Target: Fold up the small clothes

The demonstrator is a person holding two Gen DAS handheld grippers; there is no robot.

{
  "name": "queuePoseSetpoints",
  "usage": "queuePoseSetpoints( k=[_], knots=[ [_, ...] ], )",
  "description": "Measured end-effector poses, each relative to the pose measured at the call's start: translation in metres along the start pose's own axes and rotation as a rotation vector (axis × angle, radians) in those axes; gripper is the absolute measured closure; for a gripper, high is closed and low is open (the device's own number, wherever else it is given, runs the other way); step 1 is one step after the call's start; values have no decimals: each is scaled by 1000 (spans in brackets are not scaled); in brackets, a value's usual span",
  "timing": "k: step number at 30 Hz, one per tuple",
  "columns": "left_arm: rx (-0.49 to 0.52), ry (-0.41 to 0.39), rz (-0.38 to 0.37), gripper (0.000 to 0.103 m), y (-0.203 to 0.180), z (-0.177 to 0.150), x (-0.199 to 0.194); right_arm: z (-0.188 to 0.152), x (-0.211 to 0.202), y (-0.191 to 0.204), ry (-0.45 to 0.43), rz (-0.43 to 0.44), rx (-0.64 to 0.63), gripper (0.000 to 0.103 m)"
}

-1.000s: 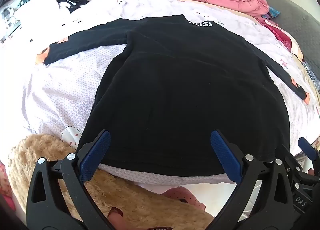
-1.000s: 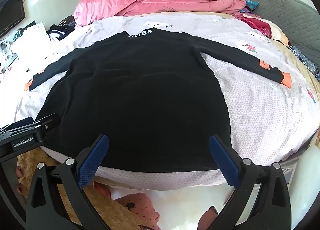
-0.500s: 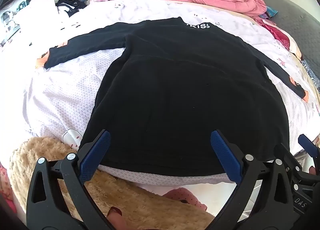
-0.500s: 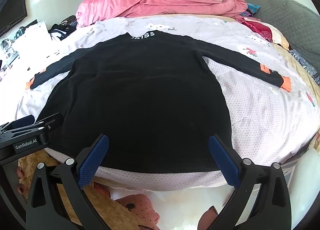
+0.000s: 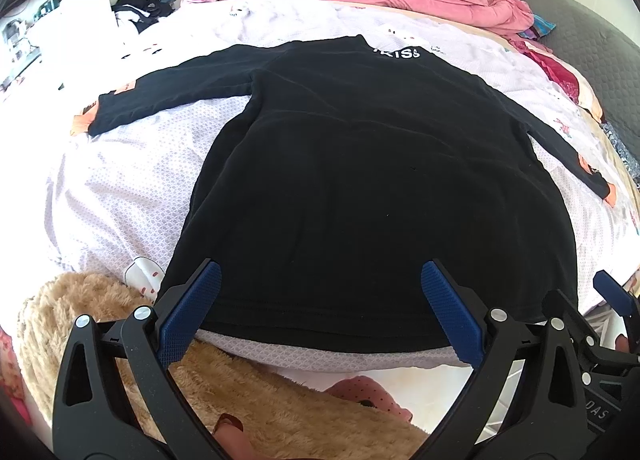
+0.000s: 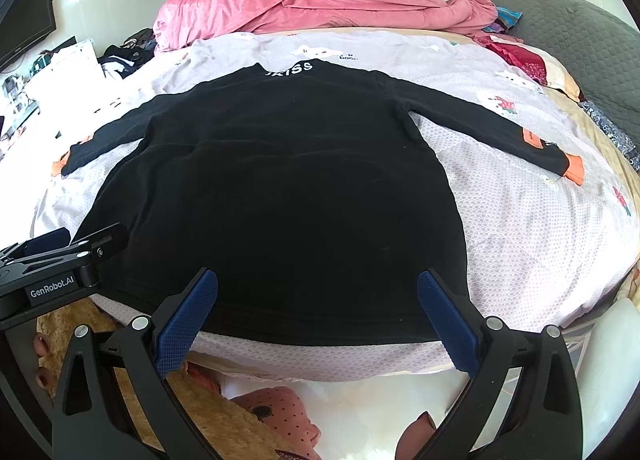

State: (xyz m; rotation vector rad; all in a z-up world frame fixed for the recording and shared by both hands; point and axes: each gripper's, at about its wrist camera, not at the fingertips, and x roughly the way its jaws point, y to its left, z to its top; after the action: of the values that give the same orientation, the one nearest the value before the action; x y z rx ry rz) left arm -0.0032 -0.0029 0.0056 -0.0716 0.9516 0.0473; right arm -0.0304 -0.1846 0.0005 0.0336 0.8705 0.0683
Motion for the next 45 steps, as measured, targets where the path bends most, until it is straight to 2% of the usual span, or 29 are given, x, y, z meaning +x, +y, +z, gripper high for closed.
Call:
queuePoseSetpoints(
  k=[30, 36, 45],
  knots=[
    [0, -10, 2, 9, -3, 4, 2, 5, 1, 0, -10, 3, 3, 4],
    [-7, -15, -8, 9, -5, 16, 7, 10, 5, -7, -16, 4, 13, 4],
    [2, 11, -53, 9, -19, 58, 32, 42, 31, -52, -14, -39, 90, 4]
  ],
)
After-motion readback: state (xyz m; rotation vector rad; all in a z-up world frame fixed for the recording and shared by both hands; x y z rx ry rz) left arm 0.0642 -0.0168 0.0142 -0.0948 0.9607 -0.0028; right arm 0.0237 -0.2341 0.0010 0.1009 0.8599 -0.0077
